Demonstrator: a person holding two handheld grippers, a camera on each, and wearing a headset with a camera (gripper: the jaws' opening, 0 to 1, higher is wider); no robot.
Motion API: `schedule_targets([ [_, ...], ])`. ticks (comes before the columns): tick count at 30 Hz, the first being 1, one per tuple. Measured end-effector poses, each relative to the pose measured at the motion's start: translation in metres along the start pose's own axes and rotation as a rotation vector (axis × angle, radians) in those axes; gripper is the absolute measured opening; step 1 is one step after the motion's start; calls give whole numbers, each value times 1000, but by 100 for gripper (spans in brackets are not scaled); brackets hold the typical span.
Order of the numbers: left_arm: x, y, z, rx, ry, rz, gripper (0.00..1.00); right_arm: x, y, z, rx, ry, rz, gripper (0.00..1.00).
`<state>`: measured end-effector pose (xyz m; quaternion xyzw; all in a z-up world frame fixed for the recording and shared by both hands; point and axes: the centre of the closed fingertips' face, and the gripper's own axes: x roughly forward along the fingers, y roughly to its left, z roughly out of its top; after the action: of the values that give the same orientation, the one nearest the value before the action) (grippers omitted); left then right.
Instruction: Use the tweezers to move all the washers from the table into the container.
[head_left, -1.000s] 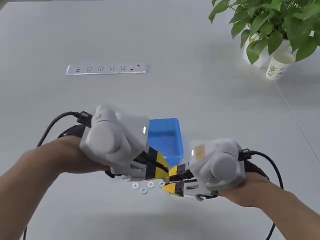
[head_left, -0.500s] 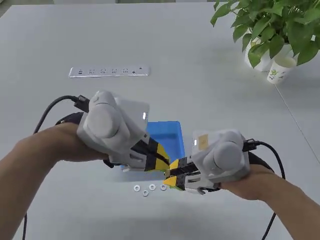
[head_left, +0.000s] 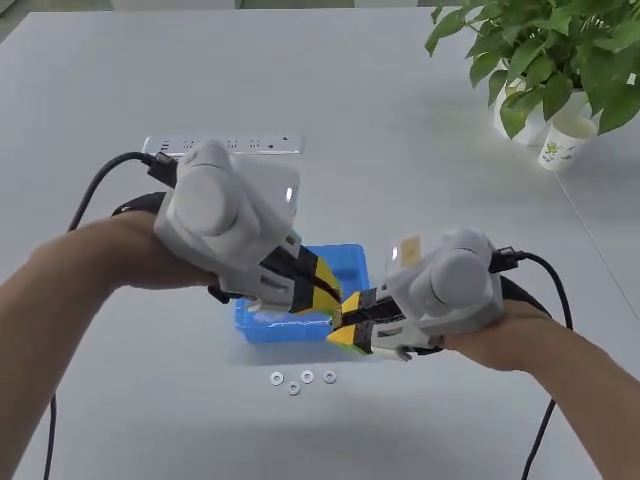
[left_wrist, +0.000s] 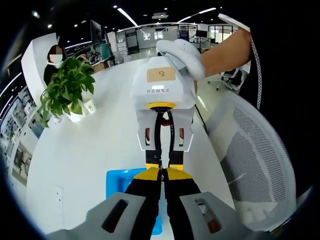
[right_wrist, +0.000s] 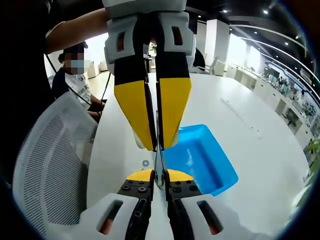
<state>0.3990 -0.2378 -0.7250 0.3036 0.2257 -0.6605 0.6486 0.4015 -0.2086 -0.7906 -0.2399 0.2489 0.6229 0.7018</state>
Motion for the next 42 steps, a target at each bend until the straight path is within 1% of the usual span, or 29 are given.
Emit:
schedule_targets([
  [9, -3, 16, 4, 16, 6, 9, 5, -2, -19, 4, -7, 0, -17, 10],
  [13, -3, 25, 3, 24, 8, 16, 5, -2, -29, 5, -19, 1, -26, 10],
  [15, -2, 27, 3, 26, 10, 17, 5, -1, -32, 5, -22, 4, -25, 10],
  [21, 4, 34, -2, 36, 20, 15, 5, 3, -40, -2, -44, 20, -22, 10],
  [28, 9, 44, -7, 34, 20, 19, 5, 7, -50, -5, -40, 23, -23, 10],
  [42, 23, 60, -24, 32, 38, 14, 5, 23, -67, -20, -33, 32, -29, 10],
])
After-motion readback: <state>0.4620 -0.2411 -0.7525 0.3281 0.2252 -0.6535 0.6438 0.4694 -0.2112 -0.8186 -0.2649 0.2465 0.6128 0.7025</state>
